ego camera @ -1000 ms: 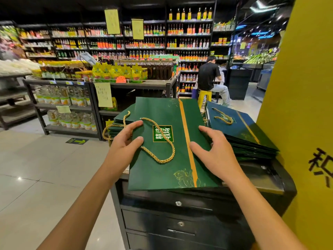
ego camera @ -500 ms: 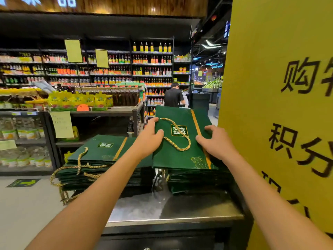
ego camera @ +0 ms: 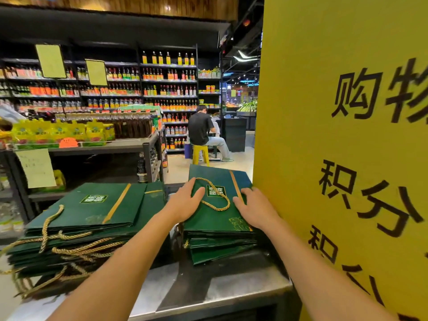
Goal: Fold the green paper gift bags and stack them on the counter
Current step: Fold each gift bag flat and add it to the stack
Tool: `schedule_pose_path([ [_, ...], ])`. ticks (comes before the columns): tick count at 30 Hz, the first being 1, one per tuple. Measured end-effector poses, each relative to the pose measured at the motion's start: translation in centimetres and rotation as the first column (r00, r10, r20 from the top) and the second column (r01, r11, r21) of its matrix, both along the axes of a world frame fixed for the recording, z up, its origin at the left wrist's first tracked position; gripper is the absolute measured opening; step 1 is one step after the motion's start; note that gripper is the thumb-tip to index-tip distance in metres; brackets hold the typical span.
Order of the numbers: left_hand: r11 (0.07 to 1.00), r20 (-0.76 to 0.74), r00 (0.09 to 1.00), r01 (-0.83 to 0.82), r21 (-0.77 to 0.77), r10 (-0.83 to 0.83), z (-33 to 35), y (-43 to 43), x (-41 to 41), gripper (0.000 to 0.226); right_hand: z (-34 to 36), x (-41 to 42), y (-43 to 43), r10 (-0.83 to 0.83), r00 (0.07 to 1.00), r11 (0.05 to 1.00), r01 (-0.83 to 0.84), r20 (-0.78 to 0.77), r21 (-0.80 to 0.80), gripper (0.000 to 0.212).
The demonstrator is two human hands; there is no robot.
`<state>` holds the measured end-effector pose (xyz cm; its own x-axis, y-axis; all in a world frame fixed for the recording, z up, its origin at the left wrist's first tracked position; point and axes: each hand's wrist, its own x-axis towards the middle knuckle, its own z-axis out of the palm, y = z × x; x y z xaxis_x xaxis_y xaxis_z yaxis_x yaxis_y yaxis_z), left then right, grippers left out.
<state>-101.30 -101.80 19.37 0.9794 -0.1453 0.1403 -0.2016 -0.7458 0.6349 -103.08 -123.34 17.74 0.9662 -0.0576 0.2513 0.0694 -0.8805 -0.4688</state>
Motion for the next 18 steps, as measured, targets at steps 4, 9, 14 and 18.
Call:
schedule_pose_path([
  [4,0.999,0.079,0.997,0.004,0.04,-0.007,0.4,-0.1,0.7,0.068,-0.3,0.7,-0.2,0.046,0.999,0.999,-0.046,0.029,0.002,0.047],
  [9,0.973,0.261,0.962,0.016,0.231,-0.078,3.7,-0.7,1.8,0.065,1.5,2.5,0.2,0.087,0.993,0.996,-0.085,0.085,-0.031,0.057],
  [14,0.794,0.087,0.979,0.096,0.6,-0.184,2.1,-2.2,3.0,0.061,-1.3,4.2,0.1,0.106,0.986,0.982,-0.124,-0.126,-0.145,0.071],
  [18,0.816,0.027,0.988,0.11,0.568,-0.151,-0.5,-2.3,3.2,0.06,-2.3,4.5,0.4,0.09,0.981,0.974,-0.122,-0.169,-0.19,0.072],
])
